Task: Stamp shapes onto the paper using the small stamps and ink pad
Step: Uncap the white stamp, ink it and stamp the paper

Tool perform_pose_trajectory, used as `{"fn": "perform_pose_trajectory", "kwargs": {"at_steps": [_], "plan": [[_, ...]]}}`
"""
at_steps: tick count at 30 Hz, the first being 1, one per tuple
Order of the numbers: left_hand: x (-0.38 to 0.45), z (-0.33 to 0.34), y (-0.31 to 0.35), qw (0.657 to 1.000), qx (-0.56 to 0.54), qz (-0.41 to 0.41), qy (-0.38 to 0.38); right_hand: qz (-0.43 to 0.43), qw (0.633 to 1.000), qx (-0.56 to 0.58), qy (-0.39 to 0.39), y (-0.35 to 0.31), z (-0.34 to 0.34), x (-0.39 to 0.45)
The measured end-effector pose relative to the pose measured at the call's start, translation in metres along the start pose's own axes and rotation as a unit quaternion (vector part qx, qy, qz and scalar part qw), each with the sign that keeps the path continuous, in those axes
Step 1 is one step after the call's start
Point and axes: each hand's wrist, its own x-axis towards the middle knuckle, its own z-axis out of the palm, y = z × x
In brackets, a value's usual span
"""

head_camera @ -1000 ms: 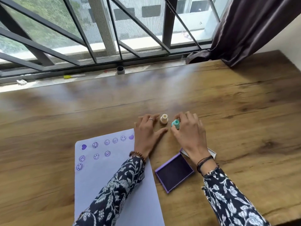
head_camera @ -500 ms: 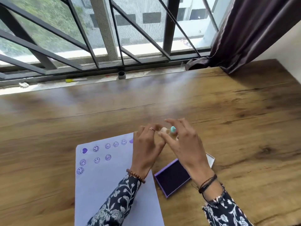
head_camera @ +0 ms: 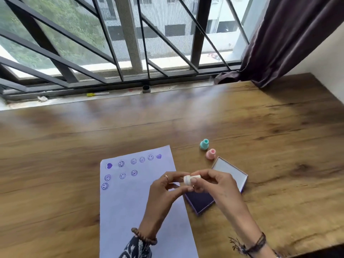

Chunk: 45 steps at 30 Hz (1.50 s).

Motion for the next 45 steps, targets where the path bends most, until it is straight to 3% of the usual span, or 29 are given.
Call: {"fn": "perform_pose_trajectory", "kwargs": {"at_steps": [4, 16, 22, 25, 28, 34, 37, 40, 43, 45], "plan": [[-0.010, -0.002, 0.001, 0.993, -0.107, -0.047, -0.011, -0.009, 0.999, 0.033, -0.018, -0.001, 0.002, -0.013], [-0.027, -0.004, -0.009, 0.975, -0.196, -0.102, -0.028, -0.105, 0.993, -0.055, 0.016, 0.012, 0.007, -0.032], [-0.035, -0.014, -0.024, 0.969, -0.211, -0.126, 0.021, -0.032, 0.998, 0.026, 0.056, 0.017, 0.000, -0.030], [-0.035, -0.018, -0.029, 0.985, -0.141, -0.103, 0.011, 0.007, 0.983, -0.143, 0.113, 0.026, -0.005, -0.030], [-0.032, -0.013, -0.032, 0.993, -0.073, -0.092, -0.020, -0.018, 0.950, -0.293, 0.107, 0.032, 0.004, -0.028], [-0.028, -0.006, -0.038, 0.994, -0.032, -0.076, -0.070, -0.074, 0.918, -0.383, 0.066, 0.024, 0.020, -0.022], [-0.029, -0.003, -0.042, 0.994, -0.036, -0.072, -0.077, -0.054, 0.906, -0.418, 0.048, 0.020, 0.024, -0.017], [-0.027, -0.003, -0.045, 0.994, -0.029, -0.066, -0.081, -0.003, 0.931, -0.363, 0.046, 0.016, 0.017, -0.008], [-0.023, -0.006, -0.049, 0.993, -0.030, -0.066, -0.089, 0.099, 0.980, -0.174, 0.015, 0.015, 0.007, 0.001], [-0.024, -0.006, -0.051, 0.994, -0.028, -0.060, -0.092, 0.177, 0.982, -0.065, -0.029, 0.016, 0.001, 0.008]]}}
